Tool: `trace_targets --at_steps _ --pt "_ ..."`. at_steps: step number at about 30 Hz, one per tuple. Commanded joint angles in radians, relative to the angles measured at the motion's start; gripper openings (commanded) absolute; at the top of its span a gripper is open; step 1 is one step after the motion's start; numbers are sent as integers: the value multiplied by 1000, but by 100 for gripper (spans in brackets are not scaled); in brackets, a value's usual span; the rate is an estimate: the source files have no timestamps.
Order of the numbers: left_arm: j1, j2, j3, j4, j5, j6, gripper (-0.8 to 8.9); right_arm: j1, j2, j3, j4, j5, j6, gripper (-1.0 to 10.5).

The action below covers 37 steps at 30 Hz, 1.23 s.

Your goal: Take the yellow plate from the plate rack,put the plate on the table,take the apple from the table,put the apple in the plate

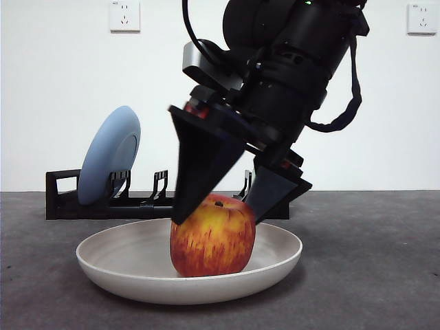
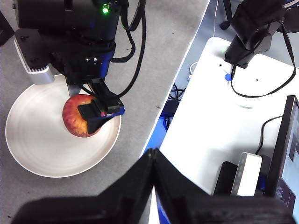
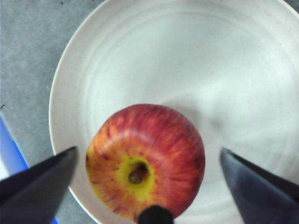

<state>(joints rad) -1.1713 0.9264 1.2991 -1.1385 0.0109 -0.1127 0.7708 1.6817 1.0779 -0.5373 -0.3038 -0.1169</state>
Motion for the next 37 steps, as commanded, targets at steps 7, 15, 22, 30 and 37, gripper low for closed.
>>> trace_targets --at_steps 7,15,22,30,37 --pt "1 -1 0 -19 0 13 -8 2 -58 115 -162 19 1 599" --pt "1 -1 0 -23 0 20 -8 1 -216 303 -459 53 -37 598" --pt "1 -1 0 -23 -3 20 -8 1 -354 410 -649 50 -17 594" --pt "1 -1 0 -20 -3 20 -8 2 -483 409 -841 34 38 465" --pt "1 -1 0 -20 -3 20 -8 2 -569 409 -841 16 89 45"
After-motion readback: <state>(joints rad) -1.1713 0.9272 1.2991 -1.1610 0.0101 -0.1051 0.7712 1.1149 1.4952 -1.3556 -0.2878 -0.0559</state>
